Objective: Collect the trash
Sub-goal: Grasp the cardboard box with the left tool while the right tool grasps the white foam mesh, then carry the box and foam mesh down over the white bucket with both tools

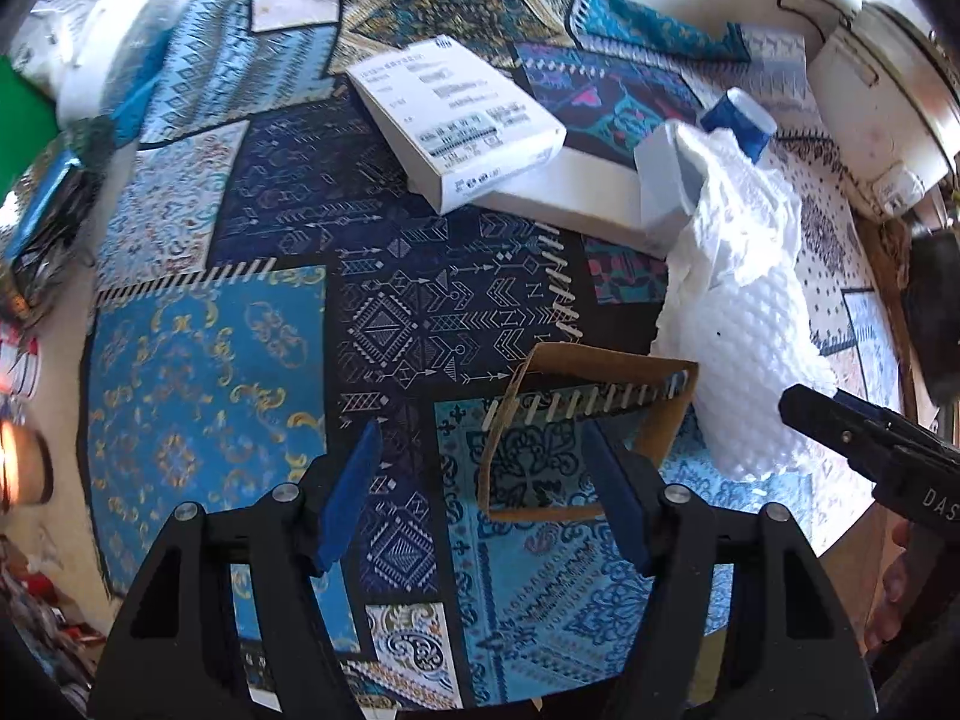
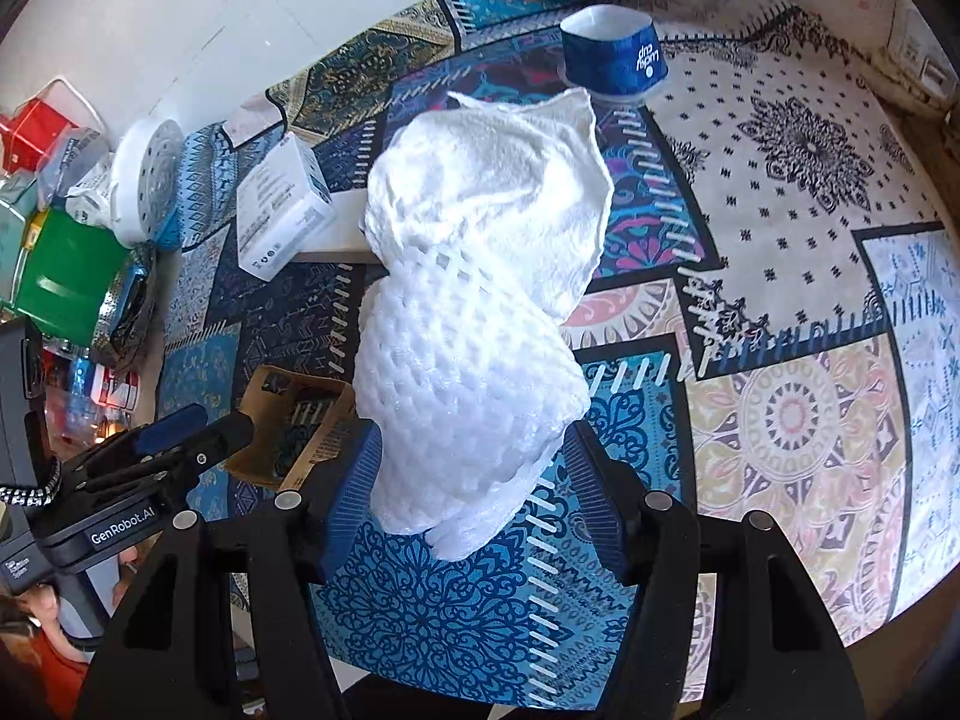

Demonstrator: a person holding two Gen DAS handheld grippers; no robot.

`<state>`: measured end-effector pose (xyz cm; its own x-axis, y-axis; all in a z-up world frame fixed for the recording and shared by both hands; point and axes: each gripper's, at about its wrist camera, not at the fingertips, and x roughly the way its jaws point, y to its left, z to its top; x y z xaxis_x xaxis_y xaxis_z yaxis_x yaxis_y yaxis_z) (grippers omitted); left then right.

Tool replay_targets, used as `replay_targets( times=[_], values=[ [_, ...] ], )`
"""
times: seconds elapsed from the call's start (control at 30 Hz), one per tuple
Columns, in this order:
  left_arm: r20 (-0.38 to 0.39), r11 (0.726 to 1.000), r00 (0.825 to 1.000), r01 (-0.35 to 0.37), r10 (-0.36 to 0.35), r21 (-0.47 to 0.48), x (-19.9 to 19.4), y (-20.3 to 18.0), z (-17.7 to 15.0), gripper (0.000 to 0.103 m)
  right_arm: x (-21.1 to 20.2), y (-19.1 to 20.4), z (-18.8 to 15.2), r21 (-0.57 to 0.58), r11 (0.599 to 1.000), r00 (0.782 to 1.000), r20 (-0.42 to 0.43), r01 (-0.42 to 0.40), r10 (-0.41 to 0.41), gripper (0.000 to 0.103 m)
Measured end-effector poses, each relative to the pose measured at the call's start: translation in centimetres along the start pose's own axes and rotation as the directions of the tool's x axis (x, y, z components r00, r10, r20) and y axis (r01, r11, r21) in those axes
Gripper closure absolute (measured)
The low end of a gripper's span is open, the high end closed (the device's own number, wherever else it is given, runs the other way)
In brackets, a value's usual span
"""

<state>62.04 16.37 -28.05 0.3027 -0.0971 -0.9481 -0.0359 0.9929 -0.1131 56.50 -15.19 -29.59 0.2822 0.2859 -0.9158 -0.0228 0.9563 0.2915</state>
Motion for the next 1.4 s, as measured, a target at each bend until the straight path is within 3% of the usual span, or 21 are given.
replay_targets(
  times=[0.2, 0.37, 0.43, 0.5, 0.67, 0.87, 1.0, 1.1, 1.17, 1.23, 1.4],
  values=[
    [-0.041, 0.999, 0.999, 0.030, -0.029, 0.028, 1.8, 0.2, 0.4, 0.052, 0.9, 0.4, 0.2, 0.015, 1.000, 1.000, 0.001, 0.002, -0.002, 0.040],
    [-0.054, 0.999, 0.998, 0.043, -0.043, -0.001, 2.2, 0.6, 0.0, 0.078, 2.4, 0.1, 0.1, 0.014, 0.999, 0.998, -0.055, -0.037, 0.037, 0.036],
    [-0.045, 0.999, 0.998, 0.042, -0.043, -0.015, 2.0, 0.7, -0.4, 0.084, 2.7, -0.1, -0.2, 0.033, 0.997, 0.996, -0.065, -0.063, 0.065, 0.038],
    [-0.034, 0.998, 0.998, 0.056, -0.057, -0.031, 1.6, 0.7, -0.8, 0.098, 2.3, 0.1, -0.4, 0.013, 0.997, 0.996, -0.057, -0.074, 0.074, 0.048],
    [0.028, 0.994, 0.999, 0.047, -0.044, -0.096, -0.7, 0.6, -2.2, 0.103, -0.2, 1.0, -1.1, -0.107, 0.994, 1.000, 0.004, -0.025, 0.025, 0.058],
    [0.103, 0.988, 0.995, 0.026, -0.010, -0.153, -4.1, -1.1, -4.1, 0.103, -4.5, -0.2, -2.1, -0.166, 0.985, 0.996, 0.069, -0.049, 0.061, 0.059],
    [0.125, 0.990, 0.990, -0.044, 0.061, -0.135, -5.2, -2.9, -5.1, 0.103, -6.8, -1.0, -3.2, -0.216, 0.975, 0.991, 0.103, -0.057, 0.081, 0.059],
    [0.097, 0.982, 0.991, -0.079, 0.097, -0.173, -4.4, -3.0, -4.5, 0.088, -8.0, -2.0, -4.5, -0.243, 0.968, 0.990, 0.109, -0.058, 0.087, 0.059],
    [0.105, 0.975, 0.990, -0.073, 0.097, -0.212, -4.1, -2.1, -4.3, 0.072, -8.8, -3.0, -5.4, -0.253, 0.967, 0.991, 0.118, -0.039, 0.070, 0.059],
    [0.116, 0.969, 0.986, -0.094, 0.123, -0.229, -3.5, -1.7, -4.0, 0.065, -9.4, -4.1, -6.2, -0.245, 0.969, 0.991, 0.116, -0.036, 0.066, 0.059],
    [0.059, 0.957, 0.985, -0.142, 0.161, -0.251, -0.5, -0.5, -2.6, 0.065, -10.2, -6.7, -7.3, -0.208, 0.978, 0.993, 0.107, -0.032, 0.055, 0.059]
  ],
)
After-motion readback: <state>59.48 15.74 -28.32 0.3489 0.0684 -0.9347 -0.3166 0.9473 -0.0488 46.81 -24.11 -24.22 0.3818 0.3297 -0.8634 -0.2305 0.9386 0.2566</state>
